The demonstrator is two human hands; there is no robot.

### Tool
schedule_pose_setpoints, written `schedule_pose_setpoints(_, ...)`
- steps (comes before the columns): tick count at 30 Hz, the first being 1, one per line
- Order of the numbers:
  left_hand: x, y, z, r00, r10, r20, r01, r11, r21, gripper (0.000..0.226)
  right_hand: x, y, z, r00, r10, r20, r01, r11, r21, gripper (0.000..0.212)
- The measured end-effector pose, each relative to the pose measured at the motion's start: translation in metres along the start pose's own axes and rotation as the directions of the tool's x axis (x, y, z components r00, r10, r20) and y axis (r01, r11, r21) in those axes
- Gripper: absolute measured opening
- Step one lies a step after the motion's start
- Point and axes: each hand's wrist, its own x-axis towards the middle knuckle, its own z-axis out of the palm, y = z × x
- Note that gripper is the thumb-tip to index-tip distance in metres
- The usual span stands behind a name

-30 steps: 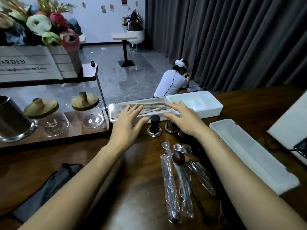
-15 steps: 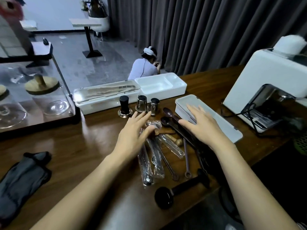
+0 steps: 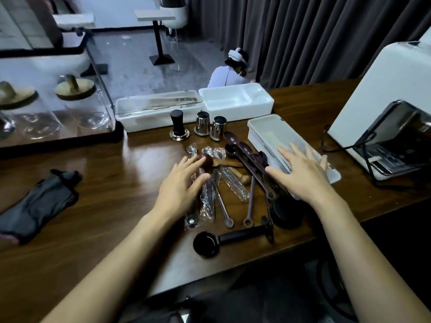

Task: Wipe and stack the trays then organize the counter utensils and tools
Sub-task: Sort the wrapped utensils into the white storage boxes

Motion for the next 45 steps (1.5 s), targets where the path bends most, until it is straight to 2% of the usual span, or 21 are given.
schedule_pose_setpoints(8, -0.043, -0.004, -0.008, 0.990, -0.103, -0.091, 0.104, 0.995, -0.003, 0.062, 0.002, -0.030, 0.009, 0.992, -0.125, 0.019, 0.126, 0.991, -0.055, 0.077)
schedule_pose_setpoints(13, -0.049, -0.008, -0.014, 0.988, -0.117, -0.098, 0.116, 0.993, -0.009, 0.057, 0.006, -0.036, 0.013, 0.992, -0.125, -0.002, 0.125, 0.991, -0.050, 0.065)
schedule_pose_setpoints(23, -0.026, -0.004, -0.005, 0.995, 0.058, 0.086, -0.066, 0.994, 0.084, 0.047, 0.006, -0.033, 0.005, 0.993, -0.120, 0.017, 0.118, 0.990, 0.081, 0.053)
schedule_pose_setpoints(31, -0.018, -0.014, 0.004, 0.981, 0.083, 0.177, -0.116, 0.975, 0.187, 0.055, -0.014, -0.047, 0.000, 0.978, -0.170, -0.121, 0.189, 0.968, 0.164, 0.046)
schedule_pose_setpoints(35, -0.009, -0.017, 0.011, 0.977, 0.078, 0.201, -0.134, 0.950, 0.283, 0.069, -0.034, -0.066, 0.004, 0.938, -0.344, -0.036, 0.346, 0.928, 0.140, 0.043)
schedule_pose_setpoints(38, -0.005, -0.018, 0.015, 0.975, 0.086, 0.203, -0.152, 0.930, 0.336, 0.069, -0.051, -0.083, 0.019, 0.879, -0.474, 0.060, 0.474, 0.880, 0.000, 0.040)
schedule_pose_setpoints(41, -0.005, -0.018, 0.015, 0.973, 0.084, 0.216, -0.161, 0.917, 0.365, 0.070, -0.057, -0.091, 0.031, 0.862, -0.488, 0.136, 0.502, 0.859, -0.099, 0.043)
schedule_pose_setpoints(45, -0.010, -0.021, 0.011, 0.979, 0.063, 0.193, -0.133, 0.918, 0.374, 0.068, -0.056, -0.088, 0.041, 0.874, -0.448, 0.187, 0.473, 0.872, -0.124, 0.046)
